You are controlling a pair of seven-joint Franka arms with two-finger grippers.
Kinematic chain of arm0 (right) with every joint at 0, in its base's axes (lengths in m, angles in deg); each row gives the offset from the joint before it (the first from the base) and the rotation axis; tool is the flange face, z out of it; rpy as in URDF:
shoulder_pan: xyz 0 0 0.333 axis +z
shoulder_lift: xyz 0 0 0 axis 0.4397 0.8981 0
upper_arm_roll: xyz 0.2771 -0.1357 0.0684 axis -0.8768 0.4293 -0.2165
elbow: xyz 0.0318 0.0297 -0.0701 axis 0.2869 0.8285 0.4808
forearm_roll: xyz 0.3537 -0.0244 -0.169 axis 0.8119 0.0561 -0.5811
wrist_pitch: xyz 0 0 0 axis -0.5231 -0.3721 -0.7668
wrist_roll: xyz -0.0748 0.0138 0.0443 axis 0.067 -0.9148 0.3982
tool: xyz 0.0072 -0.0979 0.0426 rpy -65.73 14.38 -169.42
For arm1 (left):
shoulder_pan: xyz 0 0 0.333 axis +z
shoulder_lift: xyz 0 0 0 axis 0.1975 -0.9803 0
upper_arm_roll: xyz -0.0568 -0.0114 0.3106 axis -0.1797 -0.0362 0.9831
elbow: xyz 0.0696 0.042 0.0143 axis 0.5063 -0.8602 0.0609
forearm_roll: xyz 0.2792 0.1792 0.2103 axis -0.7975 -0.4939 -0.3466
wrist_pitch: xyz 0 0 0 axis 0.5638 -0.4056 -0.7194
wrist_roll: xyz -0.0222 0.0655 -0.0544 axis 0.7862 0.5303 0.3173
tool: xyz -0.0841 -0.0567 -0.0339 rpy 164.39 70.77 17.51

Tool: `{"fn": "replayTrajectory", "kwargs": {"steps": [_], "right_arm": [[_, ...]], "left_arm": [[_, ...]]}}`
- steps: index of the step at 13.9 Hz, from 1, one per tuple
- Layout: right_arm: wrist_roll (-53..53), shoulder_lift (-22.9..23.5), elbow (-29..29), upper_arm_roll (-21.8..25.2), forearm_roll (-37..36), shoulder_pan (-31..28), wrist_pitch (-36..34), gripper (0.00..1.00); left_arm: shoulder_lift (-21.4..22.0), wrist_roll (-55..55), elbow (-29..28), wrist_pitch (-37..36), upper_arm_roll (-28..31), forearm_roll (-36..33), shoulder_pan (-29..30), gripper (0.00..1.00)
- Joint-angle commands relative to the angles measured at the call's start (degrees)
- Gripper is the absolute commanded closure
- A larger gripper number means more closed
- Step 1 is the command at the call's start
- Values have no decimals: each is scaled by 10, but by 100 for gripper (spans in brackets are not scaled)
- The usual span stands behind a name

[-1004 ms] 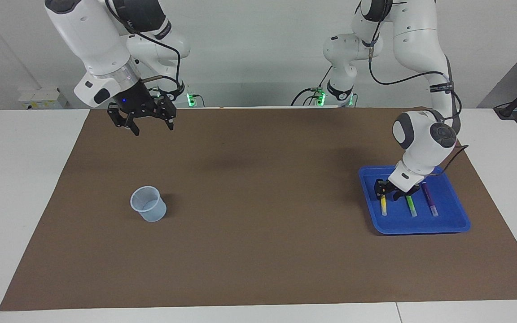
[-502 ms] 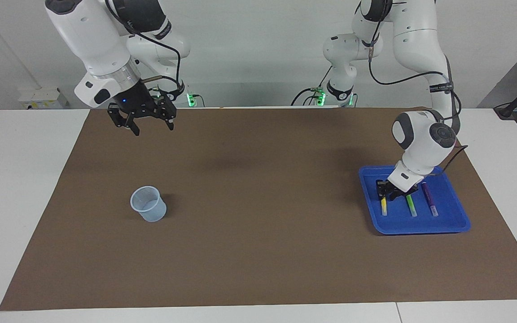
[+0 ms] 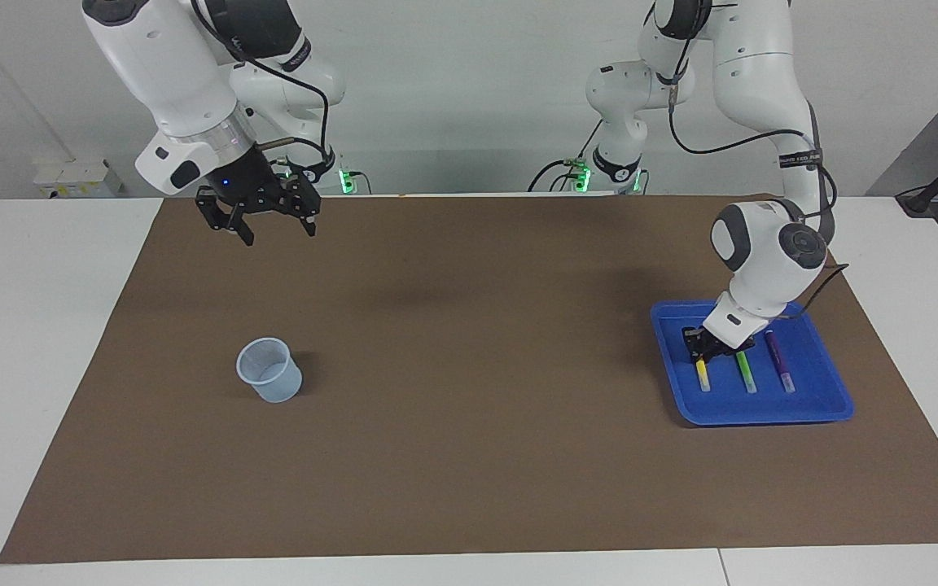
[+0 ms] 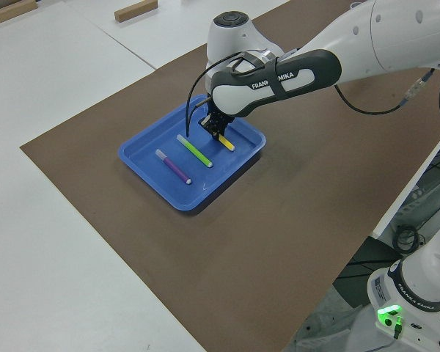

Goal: Transfer and insert pens with both arms
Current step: 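Grasp the yellow pen with the left gripper, then lift the yellow pen with the left gripper while the right gripper approaches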

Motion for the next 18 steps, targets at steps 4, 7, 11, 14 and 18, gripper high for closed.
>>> {"fn": "replayTrajectory", "kwargs": {"steps": [4,7,11,14,18], "right_arm": [[21,-16,20,-5,12,-5,11,0],[51,-15,20,-12,36,-5,13,0],[129,-15,21,-21,65,-1,38,0],[220,-16,37,-21,93,27,91,0],[352,-24,72,-21,146,60,174,0]], "left_arm": [[18,8,44,-75,3,31,13,100],[30,40,57,-115,2,79,3,100],[50,238,66,-186,-16,121,3,100],[60,415,62,-232,-19,187,-16,100],[67,528,61,-249,-28,200,-40,100]]}}
